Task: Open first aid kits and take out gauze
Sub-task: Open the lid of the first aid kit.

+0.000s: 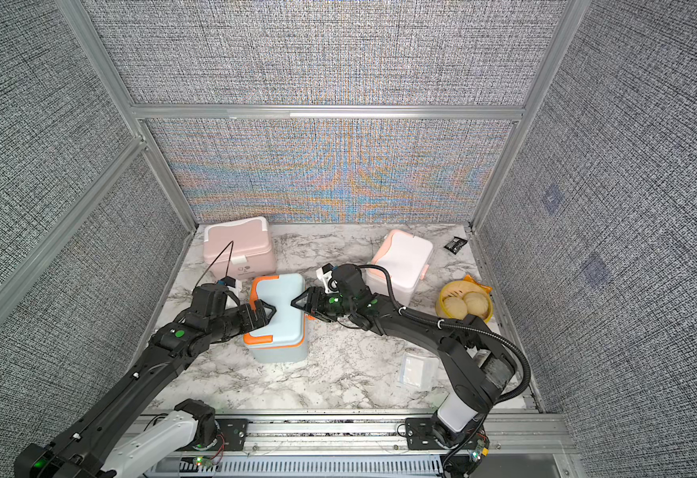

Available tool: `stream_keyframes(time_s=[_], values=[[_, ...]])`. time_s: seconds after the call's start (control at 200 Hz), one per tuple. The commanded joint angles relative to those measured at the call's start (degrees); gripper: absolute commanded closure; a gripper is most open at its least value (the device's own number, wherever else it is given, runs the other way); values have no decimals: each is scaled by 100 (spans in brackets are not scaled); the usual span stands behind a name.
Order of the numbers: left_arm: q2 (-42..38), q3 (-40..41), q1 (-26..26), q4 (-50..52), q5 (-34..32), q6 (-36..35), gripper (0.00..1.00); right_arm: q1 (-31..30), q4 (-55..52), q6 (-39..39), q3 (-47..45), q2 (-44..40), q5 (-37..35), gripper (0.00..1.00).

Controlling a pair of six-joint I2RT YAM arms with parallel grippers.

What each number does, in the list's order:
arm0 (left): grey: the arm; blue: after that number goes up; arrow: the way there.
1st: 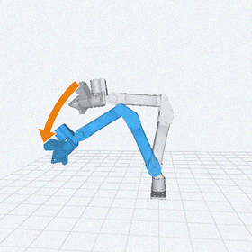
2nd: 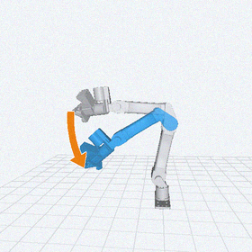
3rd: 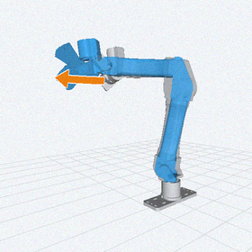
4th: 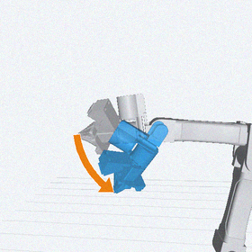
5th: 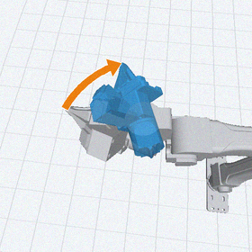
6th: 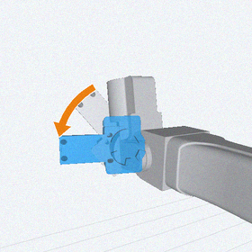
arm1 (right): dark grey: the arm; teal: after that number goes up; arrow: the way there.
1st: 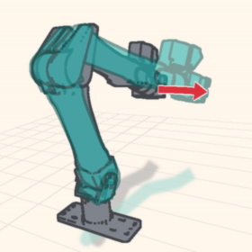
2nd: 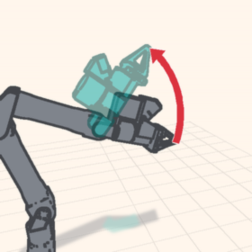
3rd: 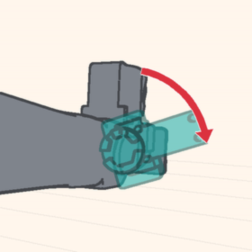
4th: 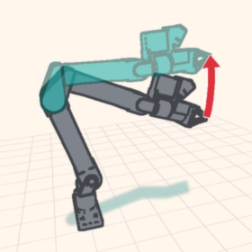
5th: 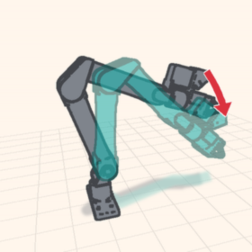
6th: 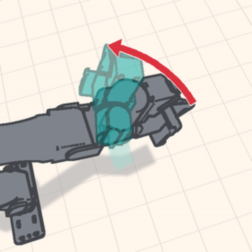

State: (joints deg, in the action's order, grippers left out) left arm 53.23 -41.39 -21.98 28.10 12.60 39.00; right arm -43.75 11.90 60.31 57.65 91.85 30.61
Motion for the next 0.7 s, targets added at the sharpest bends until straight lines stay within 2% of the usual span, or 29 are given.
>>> stream_keyframes(time_s=[0.0,0.3,0.54,0.695], values=[[-76,-159,18,-44,118,-54,0,15,121,44,-8,-78,174,39],[-21,-417,274,282,214,-137,0,10,181,73,-32,-290,239,39],[-116,-875,841,766,495,-378,1,-58,321,136,218,-319,474,39],[-16,-1125,1364,943,933,-488,1,-216,180,75,678,-239,607,39]])
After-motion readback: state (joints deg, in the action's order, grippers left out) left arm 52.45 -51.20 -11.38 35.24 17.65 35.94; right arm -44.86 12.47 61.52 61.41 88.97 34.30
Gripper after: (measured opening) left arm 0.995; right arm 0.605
